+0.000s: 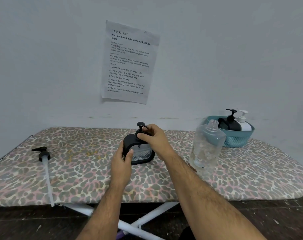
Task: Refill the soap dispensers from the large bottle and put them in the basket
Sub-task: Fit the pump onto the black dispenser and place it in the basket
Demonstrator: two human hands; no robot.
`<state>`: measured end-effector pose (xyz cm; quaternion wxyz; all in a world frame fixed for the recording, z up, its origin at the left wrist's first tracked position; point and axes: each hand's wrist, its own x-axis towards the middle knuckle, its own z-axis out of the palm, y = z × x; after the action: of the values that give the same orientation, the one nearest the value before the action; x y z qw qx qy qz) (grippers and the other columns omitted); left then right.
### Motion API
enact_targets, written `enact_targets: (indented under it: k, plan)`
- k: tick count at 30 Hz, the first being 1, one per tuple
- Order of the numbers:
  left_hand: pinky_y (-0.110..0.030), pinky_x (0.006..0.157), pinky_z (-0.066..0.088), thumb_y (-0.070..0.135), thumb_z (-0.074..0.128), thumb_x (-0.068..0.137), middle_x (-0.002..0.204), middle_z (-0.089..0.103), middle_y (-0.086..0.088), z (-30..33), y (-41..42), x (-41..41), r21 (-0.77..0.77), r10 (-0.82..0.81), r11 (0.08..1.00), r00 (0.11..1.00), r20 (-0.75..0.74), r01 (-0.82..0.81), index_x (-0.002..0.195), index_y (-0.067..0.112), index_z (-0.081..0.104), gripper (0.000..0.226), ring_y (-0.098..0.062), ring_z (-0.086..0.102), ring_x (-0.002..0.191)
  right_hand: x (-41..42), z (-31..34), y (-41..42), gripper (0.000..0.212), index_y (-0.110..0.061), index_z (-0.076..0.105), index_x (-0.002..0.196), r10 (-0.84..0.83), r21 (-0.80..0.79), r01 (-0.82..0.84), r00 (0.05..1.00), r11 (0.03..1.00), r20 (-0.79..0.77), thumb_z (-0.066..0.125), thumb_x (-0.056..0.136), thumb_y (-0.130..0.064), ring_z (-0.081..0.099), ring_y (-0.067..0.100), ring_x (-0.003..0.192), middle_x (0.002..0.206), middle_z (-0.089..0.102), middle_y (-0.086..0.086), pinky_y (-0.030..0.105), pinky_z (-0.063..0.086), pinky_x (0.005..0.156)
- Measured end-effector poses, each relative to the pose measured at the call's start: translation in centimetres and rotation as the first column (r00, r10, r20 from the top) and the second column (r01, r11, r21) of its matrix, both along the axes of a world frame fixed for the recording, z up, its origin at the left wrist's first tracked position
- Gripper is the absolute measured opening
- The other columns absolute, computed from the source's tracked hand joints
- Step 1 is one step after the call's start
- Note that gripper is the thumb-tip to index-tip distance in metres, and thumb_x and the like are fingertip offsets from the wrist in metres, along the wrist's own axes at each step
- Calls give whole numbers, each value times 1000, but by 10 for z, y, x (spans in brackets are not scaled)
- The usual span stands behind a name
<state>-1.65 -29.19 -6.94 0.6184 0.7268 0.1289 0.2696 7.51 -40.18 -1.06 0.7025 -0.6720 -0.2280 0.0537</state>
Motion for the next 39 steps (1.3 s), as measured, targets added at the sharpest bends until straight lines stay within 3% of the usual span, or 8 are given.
enact_targets:
  k: [3, 11, 20, 24, 28, 31, 36, 39]
  plan:
    - [-9, 83, 40, 23, 52, 102, 126, 55, 14, 2, -1, -2, 4, -4, 1000, 1000, 8, 4, 149, 27, 40, 49, -5, 54, 115, -1, 4, -1, 26, -11, 65, 116, 43, 5, -43, 999, 999, -16, 63, 92, -1, 64, 8, 99, 102, 67, -5, 25, 51, 93]
    - [-7, 77, 42, 19, 54, 101, 118, 59, 15, 4, -2, -2, -37, 7, 999, 1000, 10, -7, 147, 25, 43, 48, 3, 56, 102, -2, 1, 2, 11, -26, 64, 91, -47, -163, 67, 991, 984, 124, 72, 88, -19, 68, 20, 97, 102, 71, 5, 42, 54, 93]
    - [-14, 84, 44, 18, 56, 100, 128, 58, 8, 4, 0, -2, -72, 5, 997, 1000, -7, -5, 149, 23, 40, 52, -8, 57, 114, 3, 20, -4, 15, -16, 69, 108, 91, -361, -20, 979, 932, 181, 66, 93, -16, 65, 21, 108, 112, 70, 7, 42, 50, 101]
    - [-18, 89, 43, 16, 58, 99, 129, 53, 10, 5, 1, -2, -109, 6, 994, 1000, -10, -7, 151, 20, 38, 56, -5, 52, 114, 4, 19, -1, 23, -13, 70, 105, 9, -434, 125, 956, 892, 294, 73, 87, -27, 61, 19, 108, 112, 64, 0, 44, 48, 99]
    - [-20, 93, 43, 15, 59, 98, 128, 52, 9, 5, 1, -2, -116, 6, 993, 1000, -10, -7, 151, 17, 37, 57, -4, 51, 112, -8, 18, 5, 29, -22, 58, 80, -126, -458, 413, 834, 787, 537, 75, 81, -45, 57, 18, 86, 78, 53, -14, 42, 47, 81]
    - [-21, 94, 42, 15, 60, 98, 134, 53, 4, 5, 1, -2, -133, 9, 991, 1000, -10, -11, 151, 16, 38, 58, -3, 50, 113, -14, 16, 12, 34, -23, 57, 79, -199, -460, 488, 815, 742, 544, 74, 78, -52, 56, 18, 86, 79, 51, -11, 39, 46, 79]
    - [-20, 93, 42, 15, 61, 97, 132, 55, 4, 6, 1, -2, -121, 14, 993, 1000, -15, -16, 151, 17, 38, 58, -4, 51, 114, -7, 27, 6, 22, -12, 67, 99, 16, -494, 88, 979, 865, 203, 73, 87, -30, 66, 21, 96, 96, 68, 1, 41, 54, 89]
    - [-22, 95, 45, 16, 61, 97, 136, 56, 2, 4, 1, -1, -98, 25, 995, 1000, -16, -26, 150, 18, 40, 57, -7, 54, 116, -2, 27, -6, 11, -14, 69, 102, 132, -406, -91, 988, 909, 74, 69, 91, -16, 67, 15, 92, 96, 70, 1, 36, 53, 92]
